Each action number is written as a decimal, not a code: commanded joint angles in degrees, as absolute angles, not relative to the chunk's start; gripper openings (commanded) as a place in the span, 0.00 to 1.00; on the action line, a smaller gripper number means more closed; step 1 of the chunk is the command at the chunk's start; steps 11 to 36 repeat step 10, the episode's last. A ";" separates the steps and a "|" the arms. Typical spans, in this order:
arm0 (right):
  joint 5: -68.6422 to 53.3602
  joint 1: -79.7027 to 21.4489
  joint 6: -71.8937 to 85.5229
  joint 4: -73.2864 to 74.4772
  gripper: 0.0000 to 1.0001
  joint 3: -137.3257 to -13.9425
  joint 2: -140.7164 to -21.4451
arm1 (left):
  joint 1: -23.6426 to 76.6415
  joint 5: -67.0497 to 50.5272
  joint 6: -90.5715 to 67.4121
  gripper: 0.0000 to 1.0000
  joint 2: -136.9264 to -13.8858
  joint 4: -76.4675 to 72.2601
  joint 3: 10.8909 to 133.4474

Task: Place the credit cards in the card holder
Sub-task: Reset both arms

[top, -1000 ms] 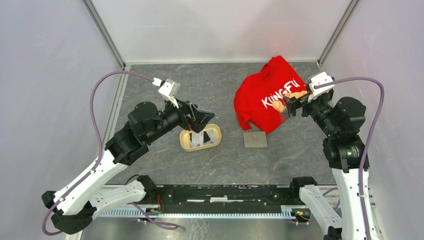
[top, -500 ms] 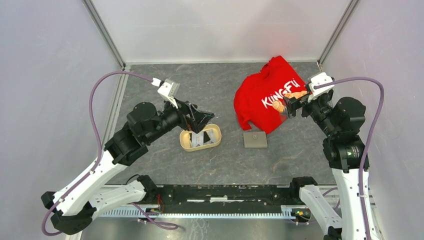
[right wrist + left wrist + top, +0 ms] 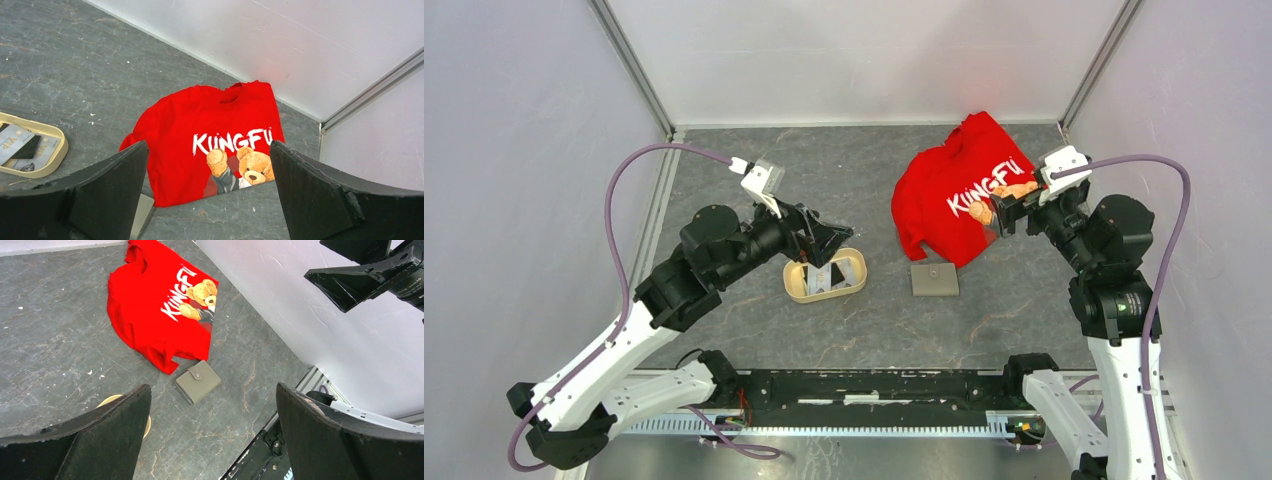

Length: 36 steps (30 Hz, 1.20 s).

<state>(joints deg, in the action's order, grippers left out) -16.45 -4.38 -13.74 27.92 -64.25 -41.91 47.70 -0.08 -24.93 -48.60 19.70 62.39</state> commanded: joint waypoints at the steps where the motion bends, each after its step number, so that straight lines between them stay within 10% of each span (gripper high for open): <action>1: -15.91 -4.20 -13.18 26.52 0.98 -64.00 -41.57 | 47.55 -0.19 -22.45 1.00 -47.86 18.43 61.99; 36: -15.28 -4.09 -13.51 26.28 0.98 -63.77 -41.59 | 47.55 -0.17 -22.33 1.00 -47.58 18.38 61.48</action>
